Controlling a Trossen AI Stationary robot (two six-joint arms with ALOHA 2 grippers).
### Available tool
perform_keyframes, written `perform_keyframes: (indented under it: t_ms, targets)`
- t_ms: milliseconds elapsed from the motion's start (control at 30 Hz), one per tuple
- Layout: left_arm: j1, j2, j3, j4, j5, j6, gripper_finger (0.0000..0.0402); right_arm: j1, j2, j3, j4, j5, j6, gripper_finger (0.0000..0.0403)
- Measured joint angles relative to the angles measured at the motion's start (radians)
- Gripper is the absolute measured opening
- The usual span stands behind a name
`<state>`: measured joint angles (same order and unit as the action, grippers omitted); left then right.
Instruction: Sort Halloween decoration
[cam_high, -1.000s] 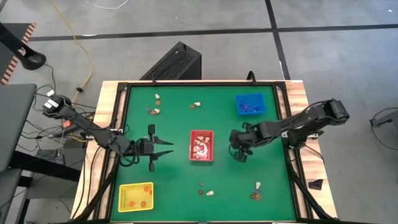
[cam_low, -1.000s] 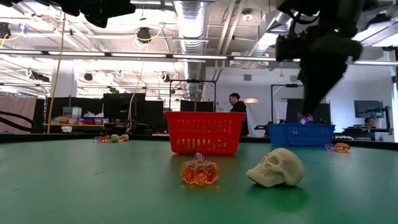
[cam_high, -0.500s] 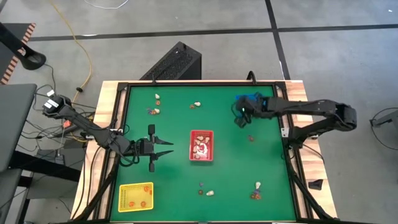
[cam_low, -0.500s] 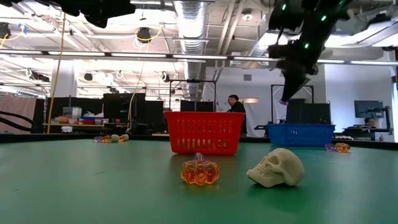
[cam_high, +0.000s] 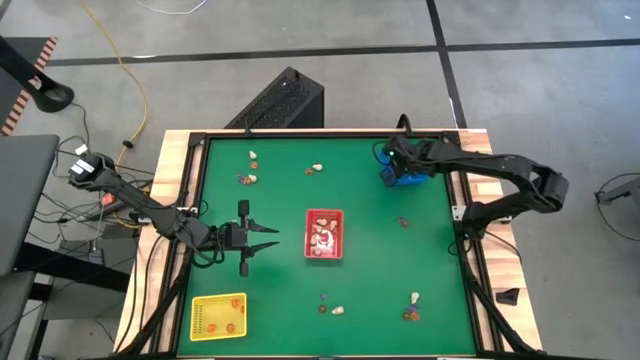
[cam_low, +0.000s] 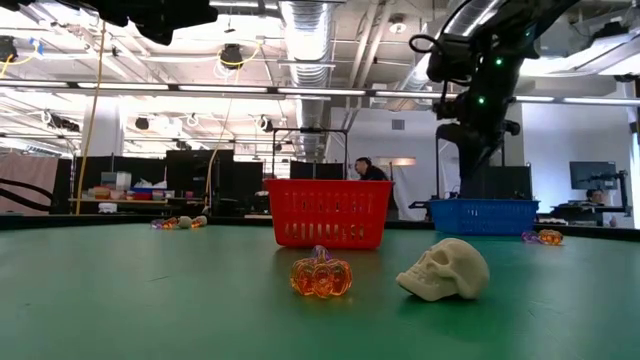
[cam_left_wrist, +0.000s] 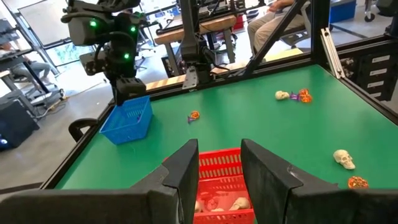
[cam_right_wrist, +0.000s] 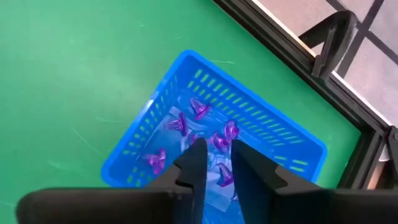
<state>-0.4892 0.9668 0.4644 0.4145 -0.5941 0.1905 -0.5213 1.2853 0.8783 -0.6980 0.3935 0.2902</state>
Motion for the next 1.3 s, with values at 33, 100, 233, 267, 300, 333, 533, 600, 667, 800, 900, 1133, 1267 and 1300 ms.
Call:
perform_keyframes:
  t_ms: [33,100,233,267,300,333,533,600,667,800,900,1133,1267,1300]
  targets:
    - [0.000,0.000,0.000,0.000,0.000,0.004,0.0109,0.002,-0.007,0.001,-0.005,-0.013,0.004,0.0114]
    - [0.000,0.000,0.000,0.000,0.000,0.007,0.0109,0.014,-0.020,0.001,-0.029,-0.075,0.033,0.0120]
    - [0.000,0.000,0.000,0.000,0.000,0.007,0.0109,0.100,-0.034,0.001,-0.125,-0.278,0.142,0.0124]
    - [0.000,0.000,0.000,0.000,0.000,0.007,0.0109,0.138,-0.034,0.001,-0.151,-0.314,0.169,0.0124]
    - [0.000,0.000,0.000,-0.001,0.000,0.007,0.0109,0.186,-0.034,0.001,-0.176,-0.334,0.196,0.0123]
    - [0.000,0.000,0.000,-0.001,0.000,0.007,0.0109,0.235,-0.034,0.001,-0.200,-0.343,0.225,0.0122]
    - [0.000,0.000,0.000,-0.021,0.006,-0.062,0.0109,0.536,-0.034,0.001,-0.295,-0.324,0.420,0.0122]
    - [0.000,0.000,0.000,-0.024,0.006,-0.083,0.0109,0.616,-0.034,0.001,-0.297,-0.283,0.473,0.0122]
    - [0.000,0.000,0.000,-0.023,0.006,-0.107,0.0109,0.684,-0.034,0.001,-0.298,-0.251,0.525,0.0122]
    - [0.000,0.000,0.000,-0.025,0.008,-0.125,0.0109,0.813,-0.034,0.001,-0.310,-0.269,0.663,0.0122]
    - [0.000,0.000,0.000,-0.045,0.008,-0.126,0.0109,0.927,-0.034,0.001,-0.299,-0.319,0.799,0.0122]
    - [0.000,0.000,0.000,-0.060,0.009,-0.132,0.0109,1.180,-0.033,0.001,-0.219,-0.315,1.123,0.0122]
    - [0.000,0.000,0.000,-0.060,0.009,-0.135,0.0109,1.285,-0.006,0.001,-0.147,-0.316,1.134,0.0122]
    - [0.000,0.000,0.000,-0.059,0.009,-0.136,0.0109,1.305,0.004,0.001,-0.127,-0.312,1.097,0.0122]
